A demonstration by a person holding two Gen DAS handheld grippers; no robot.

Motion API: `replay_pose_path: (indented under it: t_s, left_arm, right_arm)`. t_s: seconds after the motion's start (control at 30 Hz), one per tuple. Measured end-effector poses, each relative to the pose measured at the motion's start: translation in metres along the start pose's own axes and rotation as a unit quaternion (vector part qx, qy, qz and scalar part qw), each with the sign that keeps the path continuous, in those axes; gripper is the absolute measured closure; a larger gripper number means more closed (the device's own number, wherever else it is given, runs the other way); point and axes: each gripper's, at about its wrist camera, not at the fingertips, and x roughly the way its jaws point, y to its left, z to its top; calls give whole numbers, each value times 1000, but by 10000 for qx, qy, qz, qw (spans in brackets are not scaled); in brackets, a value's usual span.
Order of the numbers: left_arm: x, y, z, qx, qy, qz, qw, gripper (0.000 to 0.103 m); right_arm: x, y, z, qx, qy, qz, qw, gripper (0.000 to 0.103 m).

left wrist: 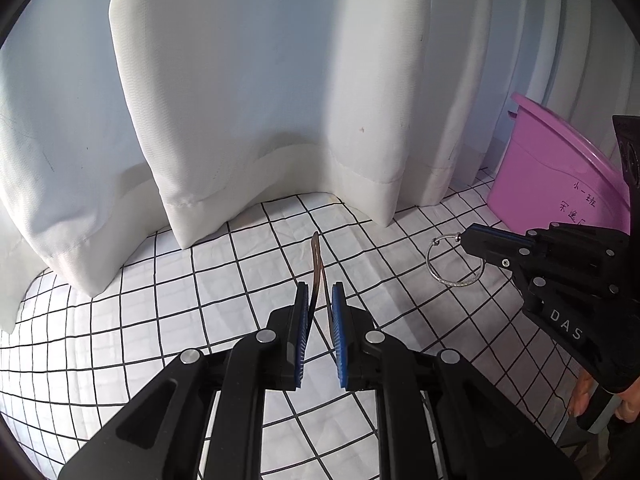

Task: Organize jewelry
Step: 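Lift and carry the hair clip and bangle with both tools over the pink tub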

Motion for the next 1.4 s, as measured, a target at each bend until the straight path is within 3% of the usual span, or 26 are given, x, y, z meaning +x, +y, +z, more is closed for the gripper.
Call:
replay_pose_path:
  t_s: [0.73,1.4]
  left_arm:
    - [-32,-62,46,390,-393,-455,9974,91]
    - [-71,-134,86,972,-873,-865,9876,91]
  right_arm:
    - [-77,-34,7,133,-236,-362,9990,101]
    - [-174,-80,14,525,-867,-950,9903,101]
